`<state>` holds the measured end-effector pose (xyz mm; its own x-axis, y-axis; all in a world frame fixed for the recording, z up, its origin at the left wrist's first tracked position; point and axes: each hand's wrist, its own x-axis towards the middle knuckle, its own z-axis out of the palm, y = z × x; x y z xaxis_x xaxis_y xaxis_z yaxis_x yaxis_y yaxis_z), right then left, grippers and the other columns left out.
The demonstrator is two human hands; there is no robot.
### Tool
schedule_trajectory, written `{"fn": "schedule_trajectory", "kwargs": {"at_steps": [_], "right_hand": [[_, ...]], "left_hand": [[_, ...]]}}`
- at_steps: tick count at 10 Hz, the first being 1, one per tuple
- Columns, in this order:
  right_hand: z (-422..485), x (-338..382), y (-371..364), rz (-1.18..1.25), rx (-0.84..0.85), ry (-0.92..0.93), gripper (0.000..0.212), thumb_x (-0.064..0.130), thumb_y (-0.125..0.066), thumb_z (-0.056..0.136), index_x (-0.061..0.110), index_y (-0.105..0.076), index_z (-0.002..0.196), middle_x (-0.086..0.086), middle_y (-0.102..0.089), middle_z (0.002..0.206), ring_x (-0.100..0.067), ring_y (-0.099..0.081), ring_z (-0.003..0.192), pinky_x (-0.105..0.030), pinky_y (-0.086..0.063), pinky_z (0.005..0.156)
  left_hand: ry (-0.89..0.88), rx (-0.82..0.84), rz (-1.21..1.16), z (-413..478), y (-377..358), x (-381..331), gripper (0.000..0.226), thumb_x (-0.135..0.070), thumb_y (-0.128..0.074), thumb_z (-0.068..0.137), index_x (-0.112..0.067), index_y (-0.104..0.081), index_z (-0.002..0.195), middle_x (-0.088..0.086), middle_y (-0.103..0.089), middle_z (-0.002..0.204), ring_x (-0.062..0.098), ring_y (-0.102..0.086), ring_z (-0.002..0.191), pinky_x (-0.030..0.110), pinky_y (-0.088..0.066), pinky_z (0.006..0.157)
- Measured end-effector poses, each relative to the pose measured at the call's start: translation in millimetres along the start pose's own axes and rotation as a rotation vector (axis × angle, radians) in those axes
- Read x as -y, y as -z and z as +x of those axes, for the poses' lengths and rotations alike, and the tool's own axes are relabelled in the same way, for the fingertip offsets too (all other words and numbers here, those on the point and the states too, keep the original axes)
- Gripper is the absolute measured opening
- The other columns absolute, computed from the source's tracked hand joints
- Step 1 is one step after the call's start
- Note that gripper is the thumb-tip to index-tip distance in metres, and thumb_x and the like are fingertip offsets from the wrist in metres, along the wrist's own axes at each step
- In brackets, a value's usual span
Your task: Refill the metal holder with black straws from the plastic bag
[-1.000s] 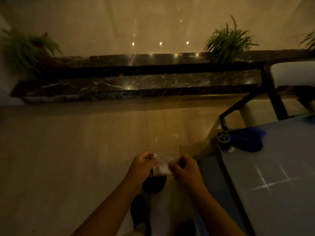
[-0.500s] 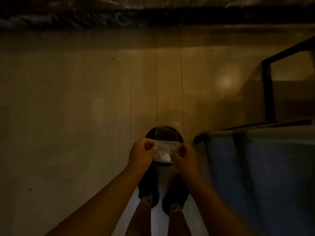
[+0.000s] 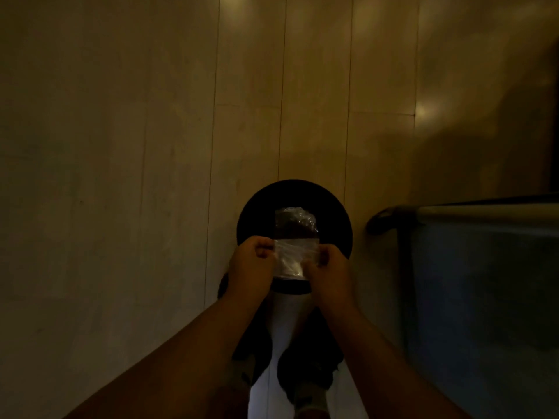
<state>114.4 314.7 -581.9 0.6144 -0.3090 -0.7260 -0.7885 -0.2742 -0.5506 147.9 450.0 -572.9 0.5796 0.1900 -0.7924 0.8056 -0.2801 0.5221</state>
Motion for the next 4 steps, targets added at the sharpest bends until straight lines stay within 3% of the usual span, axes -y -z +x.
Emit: {"fn": "schedule_trajectory", "kwargs": {"at_steps": [1, 2, 3, 4], "right_hand": [[0, -2, 1, 0.016, 0.007, 0.051, 0.043, 0.014, -0.068, 0.086, 0.014, -0.054, 0.128, -0.001, -0.063, 0.117, -0.02, -0.064, 0.105, -0.038, -0.056, 0.086], [-11, 4, 8, 0.01, 0.027, 0.066, 0.047, 0.015, -0.068, 0.088, 0.011, -0.051, 0.132, 0.002, -0.06, 0.12, -0.016, -0.063, 0.105, -0.024, -0.056, 0.081], [-39, 21, 24, 0.001, 0.058, 0.059, 0.015, 0.013, -0.065, 0.09, 0.018, -0.061, 0.103, 0.01, -0.063, 0.089, -0.016, -0.066, 0.091, -0.009, -0.046, 0.062], [-77, 51, 45, 0.081, 0.088, 0.093, 0.01, 0.011, -0.06, 0.091, 0.021, -0.062, 0.09, -0.003, -0.068, 0.084, -0.021, -0.068, 0.081, -0.025, -0.052, 0.064]], "left_hand": [[0.008, 0.038, -0.035, 0, 0, 5, 0.03, 0.006, -0.057, 0.092, -0.007, -0.063, 0.12, 0.011, -0.067, 0.111, 0.026, -0.066, 0.1, 0.036, -0.058, 0.08], [-0.007, 0.042, 0.0, -9, 10, 3, 0.037, 0.003, -0.058, 0.093, -0.01, -0.057, 0.129, 0.005, -0.064, 0.113, 0.022, -0.063, 0.1, 0.03, -0.055, 0.078], [-0.05, 0.083, 0.044, -33, 28, -19, 0.029, -0.002, -0.06, 0.094, -0.01, -0.06, 0.121, 0.008, -0.068, 0.099, 0.021, -0.069, 0.087, 0.036, -0.058, 0.076], [-0.105, 0.111, 0.073, -72, 45, -47, 0.016, -0.005, -0.062, 0.092, -0.013, -0.066, 0.106, 0.006, -0.069, 0.083, 0.011, -0.066, 0.065, 0.023, -0.052, 0.058]]}}
